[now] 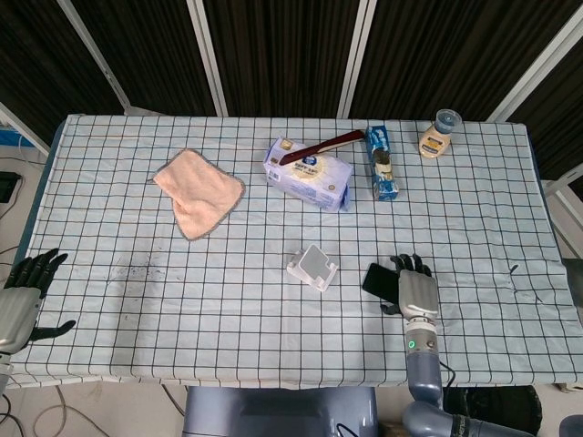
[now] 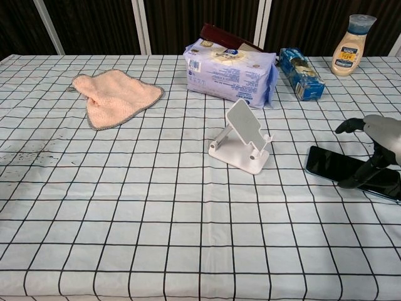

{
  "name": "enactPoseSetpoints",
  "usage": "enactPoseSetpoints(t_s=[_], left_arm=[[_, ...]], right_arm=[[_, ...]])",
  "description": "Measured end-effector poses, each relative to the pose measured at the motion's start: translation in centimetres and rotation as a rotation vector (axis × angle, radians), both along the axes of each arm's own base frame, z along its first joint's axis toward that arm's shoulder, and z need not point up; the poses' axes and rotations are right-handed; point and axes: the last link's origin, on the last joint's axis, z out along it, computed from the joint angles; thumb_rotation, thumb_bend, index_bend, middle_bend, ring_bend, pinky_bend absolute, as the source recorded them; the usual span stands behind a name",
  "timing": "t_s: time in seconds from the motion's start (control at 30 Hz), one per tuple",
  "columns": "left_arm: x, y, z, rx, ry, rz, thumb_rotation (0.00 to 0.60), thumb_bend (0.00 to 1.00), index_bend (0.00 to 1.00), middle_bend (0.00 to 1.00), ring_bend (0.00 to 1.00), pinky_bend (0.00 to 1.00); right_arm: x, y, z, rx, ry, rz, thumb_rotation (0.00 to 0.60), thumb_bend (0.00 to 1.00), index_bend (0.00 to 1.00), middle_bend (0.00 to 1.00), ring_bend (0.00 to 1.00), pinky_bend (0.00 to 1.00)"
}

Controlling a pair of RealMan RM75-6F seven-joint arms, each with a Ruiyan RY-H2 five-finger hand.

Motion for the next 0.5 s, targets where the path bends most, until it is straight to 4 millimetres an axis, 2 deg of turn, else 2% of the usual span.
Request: enactPoseSetpoints(t_s=[0.4, 0.5], left_arm=[[0.0, 0.0, 0.0, 0.001, -0.004, 0.002, 0.6, 0.0, 0.0, 0.0, 0.0, 0.0], [0.0, 0.0, 0.1, 0.0, -0.003, 0.002, 0.6, 0.0, 0.0, 0.0, 0.0, 0.0]], right_arm=[[-1.0, -0.3, 0.2, -0.001, 0.015, -0.047, 0.6, 0.1, 0.28, 0.2, 0.0, 0.15], [-1.2, -0.4, 0.2, 0.001, 0.018, -0.054, 0.6, 0.15, 0.28, 0.21, 0.0, 0.15]])
